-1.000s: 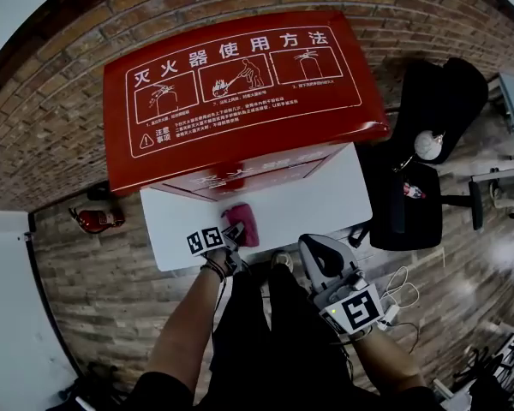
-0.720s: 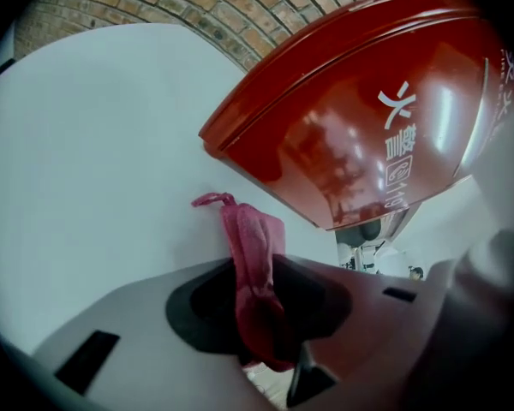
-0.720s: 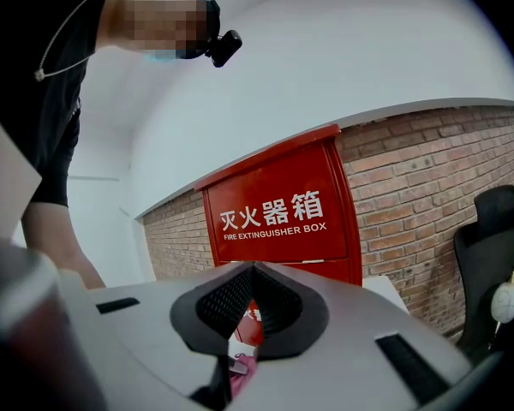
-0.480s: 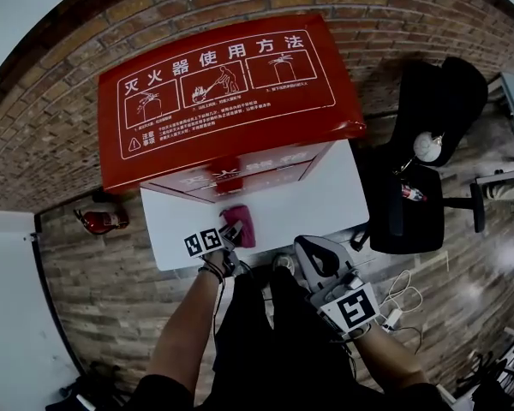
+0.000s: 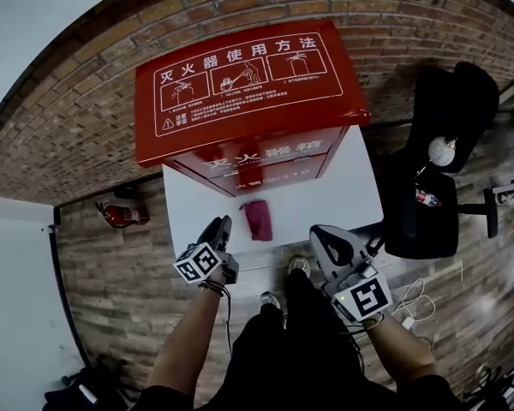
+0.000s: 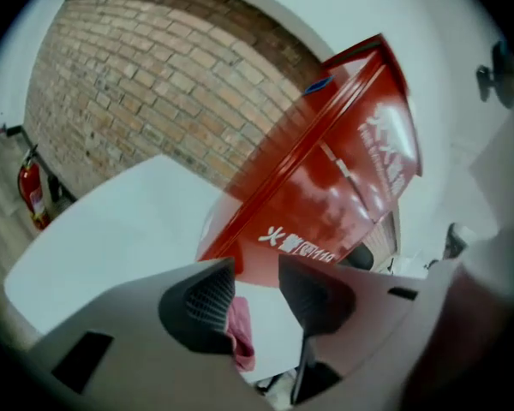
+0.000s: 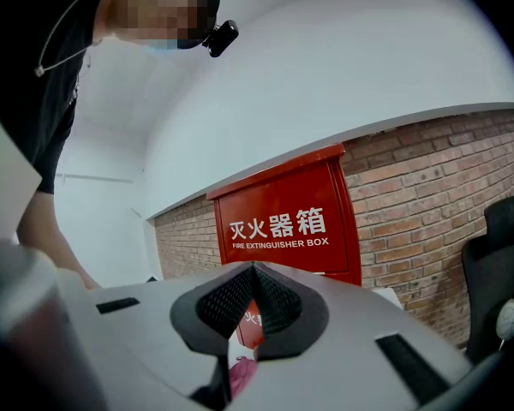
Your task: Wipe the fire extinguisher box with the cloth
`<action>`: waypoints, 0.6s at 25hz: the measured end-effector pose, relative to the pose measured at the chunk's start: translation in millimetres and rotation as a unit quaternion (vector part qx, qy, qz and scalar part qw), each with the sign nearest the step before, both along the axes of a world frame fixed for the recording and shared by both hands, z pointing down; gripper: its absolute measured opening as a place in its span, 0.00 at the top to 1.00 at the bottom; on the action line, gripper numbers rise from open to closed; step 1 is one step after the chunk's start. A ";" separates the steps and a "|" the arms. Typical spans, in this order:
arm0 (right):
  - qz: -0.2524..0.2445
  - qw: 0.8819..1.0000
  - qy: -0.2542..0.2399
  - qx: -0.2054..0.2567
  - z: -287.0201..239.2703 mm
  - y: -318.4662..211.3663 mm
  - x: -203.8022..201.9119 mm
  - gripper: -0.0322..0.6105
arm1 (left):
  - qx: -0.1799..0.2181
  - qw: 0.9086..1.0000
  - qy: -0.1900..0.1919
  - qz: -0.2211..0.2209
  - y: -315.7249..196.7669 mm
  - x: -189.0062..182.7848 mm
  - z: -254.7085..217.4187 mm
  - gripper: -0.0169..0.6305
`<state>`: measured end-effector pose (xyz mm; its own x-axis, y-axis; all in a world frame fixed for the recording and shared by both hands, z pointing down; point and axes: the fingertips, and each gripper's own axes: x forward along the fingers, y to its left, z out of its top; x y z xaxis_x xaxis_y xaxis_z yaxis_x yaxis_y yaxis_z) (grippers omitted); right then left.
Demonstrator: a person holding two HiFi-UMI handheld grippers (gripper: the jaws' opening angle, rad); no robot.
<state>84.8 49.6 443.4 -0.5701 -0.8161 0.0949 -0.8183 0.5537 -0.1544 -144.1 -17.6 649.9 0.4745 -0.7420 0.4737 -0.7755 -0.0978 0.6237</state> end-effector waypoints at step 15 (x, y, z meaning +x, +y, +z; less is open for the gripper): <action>-0.010 0.999 -0.036 0.012 -43.2 127.6 -96.6 0.92 | 0.302 0.935 -0.133 0.128 203.9 -5.1 -235.0 0.94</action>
<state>-11.8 177.2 400.2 -0.5915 -0.8056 0.0330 -0.7938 0.5747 -0.1991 -149.3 186.3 414.9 0.5983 -0.7905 0.1308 -0.7982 -0.5738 0.1833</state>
